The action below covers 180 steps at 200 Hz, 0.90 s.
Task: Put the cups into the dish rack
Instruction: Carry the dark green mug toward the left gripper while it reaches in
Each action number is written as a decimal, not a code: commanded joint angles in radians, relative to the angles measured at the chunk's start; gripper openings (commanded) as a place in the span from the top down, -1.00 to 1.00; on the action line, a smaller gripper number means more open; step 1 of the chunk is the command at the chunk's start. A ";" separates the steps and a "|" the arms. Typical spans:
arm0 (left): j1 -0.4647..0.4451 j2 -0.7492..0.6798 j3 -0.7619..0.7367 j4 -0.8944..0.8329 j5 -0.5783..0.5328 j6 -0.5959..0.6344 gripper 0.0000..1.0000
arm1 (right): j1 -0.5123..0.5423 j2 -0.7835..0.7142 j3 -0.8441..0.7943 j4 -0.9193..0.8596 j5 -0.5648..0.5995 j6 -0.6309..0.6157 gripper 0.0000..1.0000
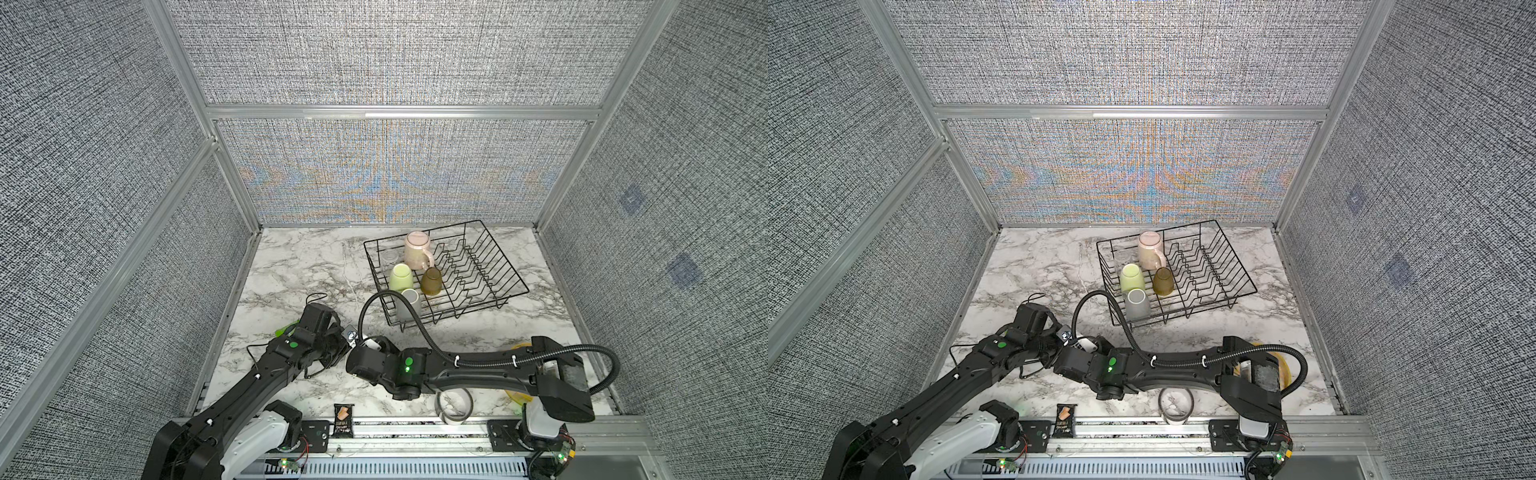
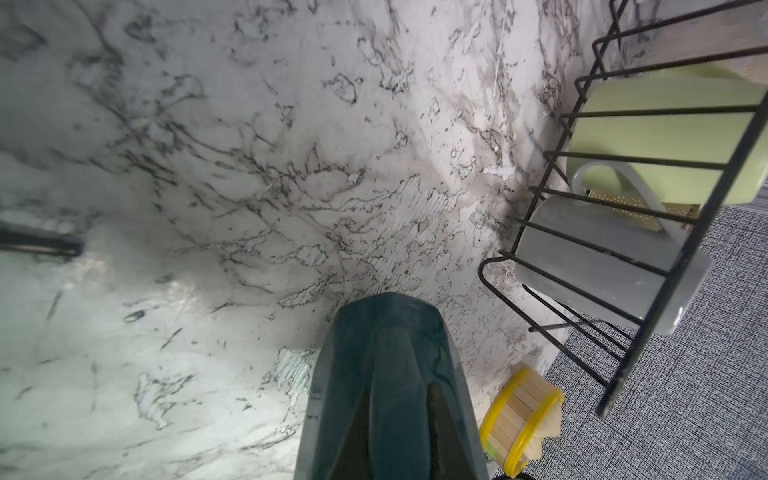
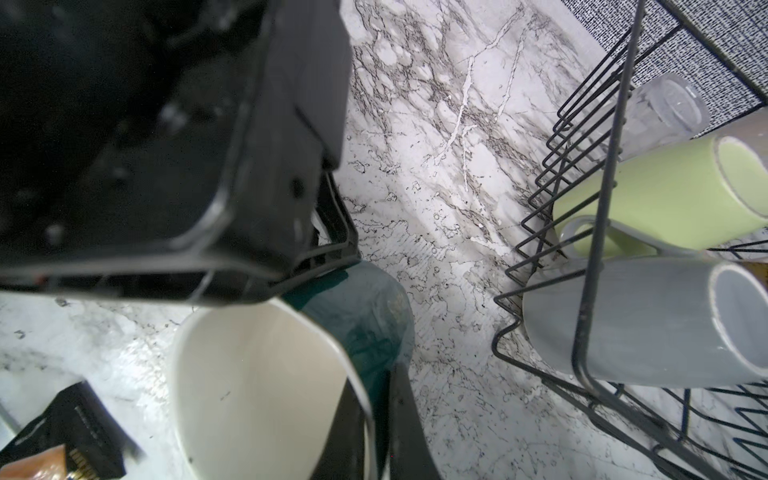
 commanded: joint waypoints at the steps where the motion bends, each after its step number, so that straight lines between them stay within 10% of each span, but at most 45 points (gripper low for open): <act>1: -0.002 -0.002 0.001 -0.049 -0.008 0.045 1.00 | -0.002 -0.007 0.003 0.058 -0.001 0.040 0.76; 88: -0.002 -0.136 0.060 -0.144 -0.152 0.116 1.00 | -0.003 -0.200 -0.134 0.097 -0.188 0.040 -0.13; 180: 0.000 -0.268 0.184 -0.057 -0.063 0.417 1.00 | -0.252 -0.510 -0.390 0.250 -0.639 0.179 -0.46</act>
